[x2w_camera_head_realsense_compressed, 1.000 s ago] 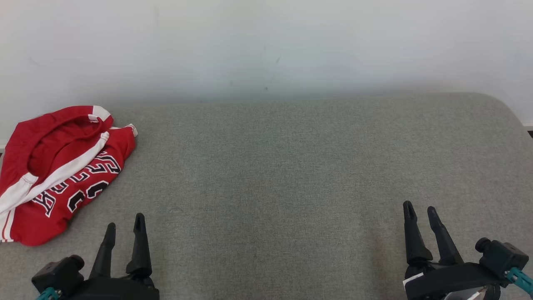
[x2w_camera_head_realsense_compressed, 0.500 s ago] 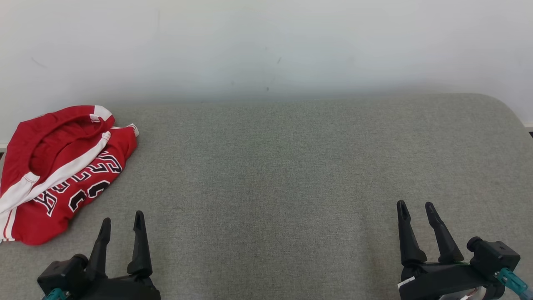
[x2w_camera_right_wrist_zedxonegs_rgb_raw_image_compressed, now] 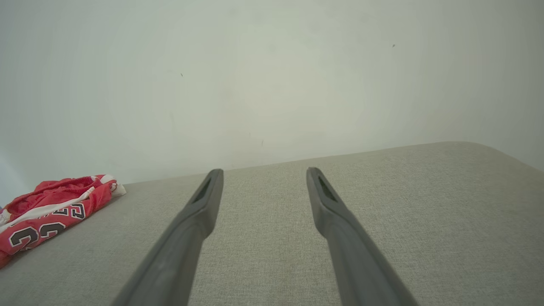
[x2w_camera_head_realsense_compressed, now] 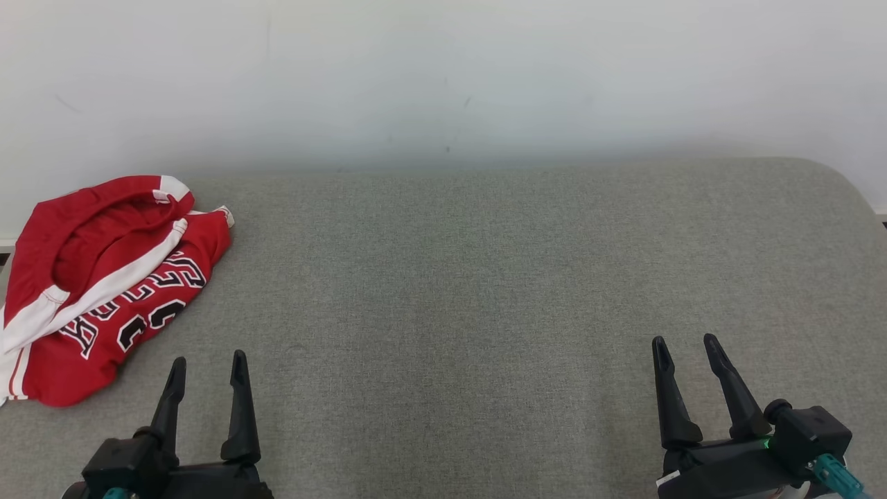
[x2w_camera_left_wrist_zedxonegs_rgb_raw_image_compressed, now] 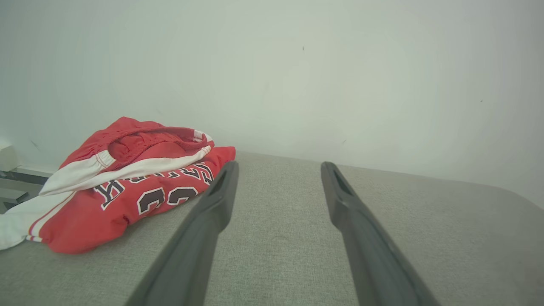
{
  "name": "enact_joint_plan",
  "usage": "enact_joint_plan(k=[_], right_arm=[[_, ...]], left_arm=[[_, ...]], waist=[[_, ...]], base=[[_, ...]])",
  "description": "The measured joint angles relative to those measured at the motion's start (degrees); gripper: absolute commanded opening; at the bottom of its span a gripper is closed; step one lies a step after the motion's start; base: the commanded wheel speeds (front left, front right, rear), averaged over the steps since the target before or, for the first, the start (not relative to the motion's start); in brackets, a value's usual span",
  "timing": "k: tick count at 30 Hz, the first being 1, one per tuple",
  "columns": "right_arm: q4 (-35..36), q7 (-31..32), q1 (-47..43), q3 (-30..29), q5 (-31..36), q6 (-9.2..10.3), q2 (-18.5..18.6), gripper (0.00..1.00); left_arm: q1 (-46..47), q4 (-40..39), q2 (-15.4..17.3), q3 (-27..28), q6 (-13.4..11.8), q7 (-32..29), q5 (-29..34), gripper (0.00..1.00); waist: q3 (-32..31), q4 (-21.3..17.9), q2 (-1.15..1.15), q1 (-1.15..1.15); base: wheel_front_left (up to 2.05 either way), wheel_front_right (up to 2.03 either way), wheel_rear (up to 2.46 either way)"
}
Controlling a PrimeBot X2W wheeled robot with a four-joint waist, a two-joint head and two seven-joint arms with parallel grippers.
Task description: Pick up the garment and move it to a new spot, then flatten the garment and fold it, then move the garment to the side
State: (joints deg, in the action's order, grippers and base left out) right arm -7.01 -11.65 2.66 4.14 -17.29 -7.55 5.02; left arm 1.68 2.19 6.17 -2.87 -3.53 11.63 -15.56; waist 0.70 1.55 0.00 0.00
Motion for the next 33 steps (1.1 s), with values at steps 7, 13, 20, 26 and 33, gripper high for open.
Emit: enact_joint_plan(k=[7, 13, 20, 26, 33], right_arm=[[0.49, -0.82, -0.32, 0.26, 3.19, 0.00, 0.02, 1.00], [0.91, -1.48, -0.42, 0.14, 5.54, 0.00, 0.12, 1.00], [1.56, -2.30, -1.35, -0.30, 7.77, 0.00, 0.10, 1.00], [1.72, -2.93, -1.80, -1.08, 7.08, 0.00, -0.09, 1.00], [1.80, -3.46, -2.27, -1.19, 5.39, 0.00, 0.01, 1.00]], left_arm=[[-0.19, -0.53, 0.22, -0.09, -0.05, 0.81, 2.99, 1.00], [-0.60, -0.89, 0.42, 0.02, 0.13, 1.49, 4.99, 1.00], [-1.46, -1.21, 0.44, 0.66, 2.56, 2.35, 5.49, 1.00], [-2.09, -1.26, 0.01, 1.51, 3.81, 3.00, 5.91, 1.00], [-2.17, -0.54, -0.31, 1.98, 4.64, 3.49, 7.00, 1.00]], waist=[[0.12, 0.14, 0.00, 0.00], [0.12, 0.16, 0.00, 0.00], [-0.15, 0.17, 0.00, 0.00], [-0.41, 0.46, 0.00, 0.00], [-0.67, 0.83, 0.00, 0.00]], base=[[0.00, 0.00, 0.00], [0.00, 0.00, 0.00], [0.00, 0.00, 0.00], [0.00, 0.00, 0.00], [0.00, 0.00, 0.00]])
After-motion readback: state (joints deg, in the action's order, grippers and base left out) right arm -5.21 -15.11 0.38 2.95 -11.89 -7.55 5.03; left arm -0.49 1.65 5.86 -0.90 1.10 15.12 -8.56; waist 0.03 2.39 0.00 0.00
